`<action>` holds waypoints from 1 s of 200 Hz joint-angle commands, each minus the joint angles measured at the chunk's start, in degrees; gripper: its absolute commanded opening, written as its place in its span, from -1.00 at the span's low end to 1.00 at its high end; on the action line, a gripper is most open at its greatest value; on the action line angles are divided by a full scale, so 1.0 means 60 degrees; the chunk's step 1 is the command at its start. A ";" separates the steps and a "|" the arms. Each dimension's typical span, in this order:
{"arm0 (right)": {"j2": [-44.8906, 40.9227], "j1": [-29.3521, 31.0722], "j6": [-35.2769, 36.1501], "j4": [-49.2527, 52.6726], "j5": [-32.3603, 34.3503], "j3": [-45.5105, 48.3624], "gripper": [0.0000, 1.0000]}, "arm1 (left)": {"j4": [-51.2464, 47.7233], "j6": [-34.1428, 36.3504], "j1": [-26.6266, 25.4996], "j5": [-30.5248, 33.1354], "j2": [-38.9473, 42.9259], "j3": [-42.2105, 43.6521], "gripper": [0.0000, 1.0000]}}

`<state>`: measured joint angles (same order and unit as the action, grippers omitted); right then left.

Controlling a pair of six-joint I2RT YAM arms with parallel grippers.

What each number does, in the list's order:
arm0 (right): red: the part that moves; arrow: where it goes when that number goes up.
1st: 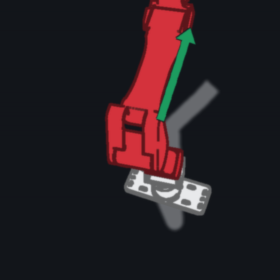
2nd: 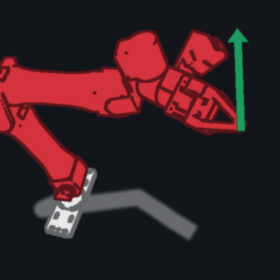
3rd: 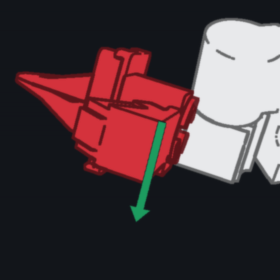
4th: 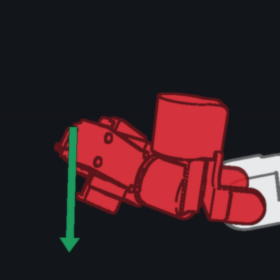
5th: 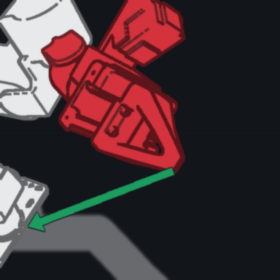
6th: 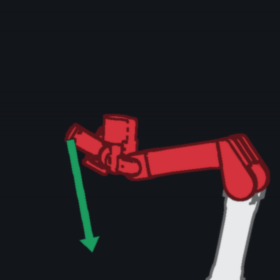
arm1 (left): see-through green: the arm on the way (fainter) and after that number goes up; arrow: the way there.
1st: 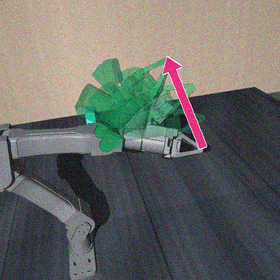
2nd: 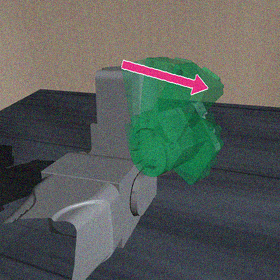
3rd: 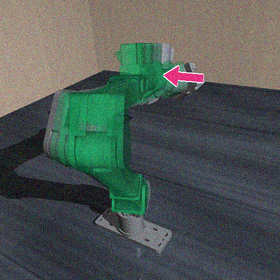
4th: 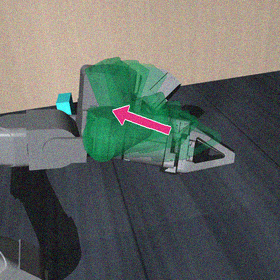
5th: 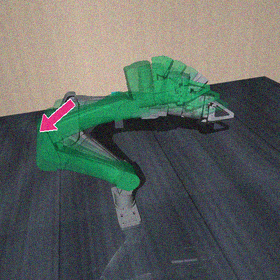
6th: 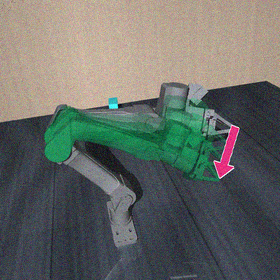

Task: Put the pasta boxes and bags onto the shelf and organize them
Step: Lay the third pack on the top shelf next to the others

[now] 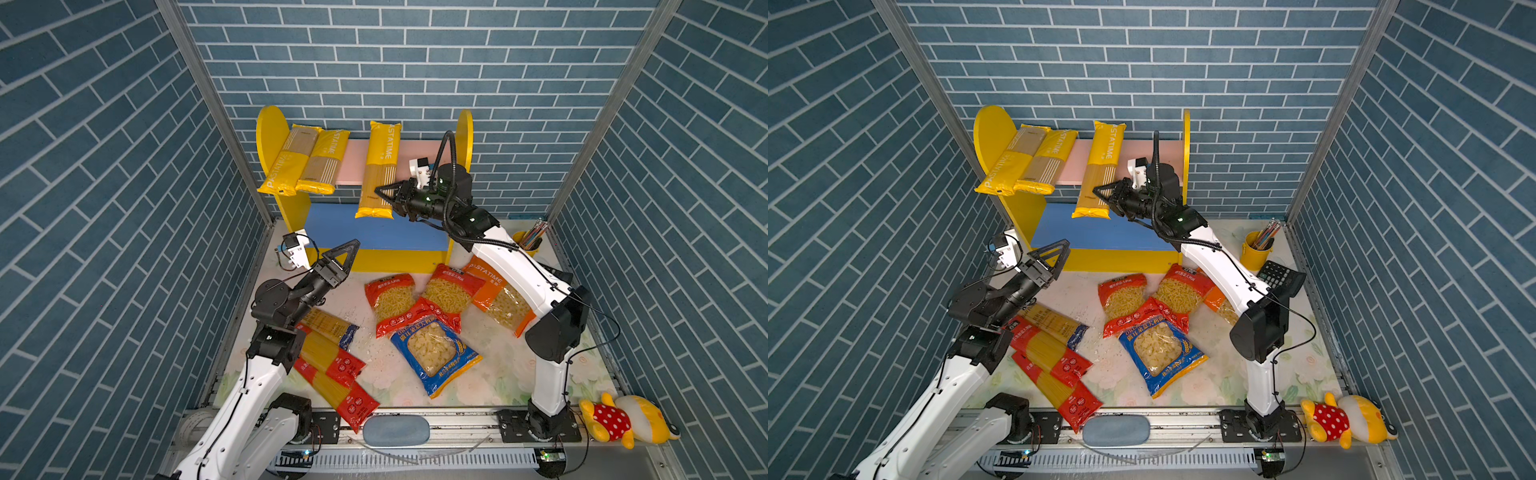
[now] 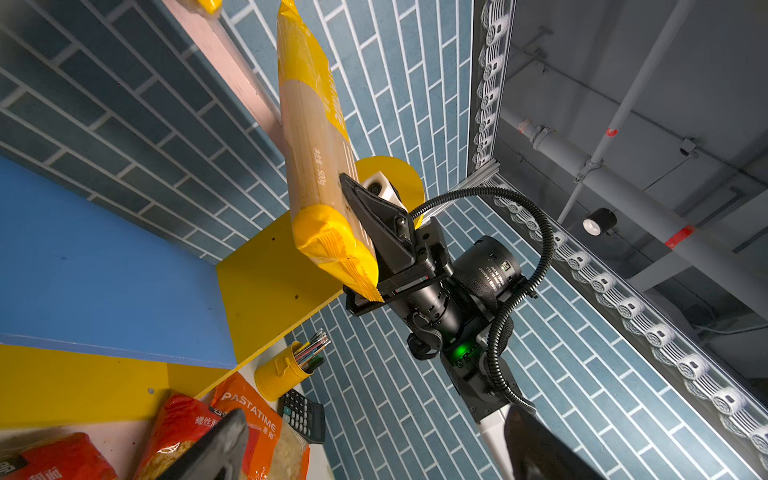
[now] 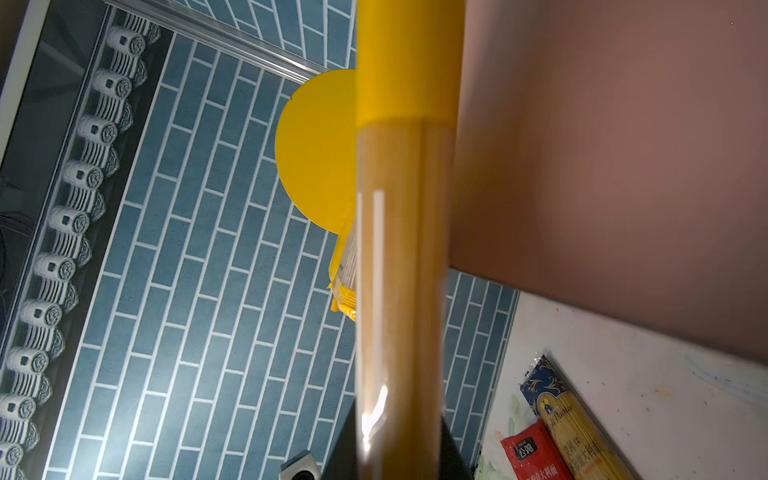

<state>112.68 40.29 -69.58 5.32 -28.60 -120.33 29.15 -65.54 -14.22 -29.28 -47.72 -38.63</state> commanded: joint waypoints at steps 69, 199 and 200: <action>0.1911 -0.0065 -0.0094 0.1522 0.0298 -0.4611 -0.19 | 0.1924 -0.0026 -0.0593 0.0398 -0.3184 -0.2834 0.99; -0.1290 -0.0430 0.0463 -0.0069 0.0051 0.0828 0.30 | 0.1400 -0.0029 -0.0633 0.0772 -0.4817 -0.4036 0.91; -0.1320 -0.0431 0.0464 -0.0090 0.0050 0.0891 0.30 | 0.1369 -0.0010 -0.0633 0.0783 -0.4825 -0.4057 0.91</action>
<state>109.19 38.41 -68.49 9.58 -27.31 -119.96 37.89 -66.26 -17.67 -25.52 -76.20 -60.80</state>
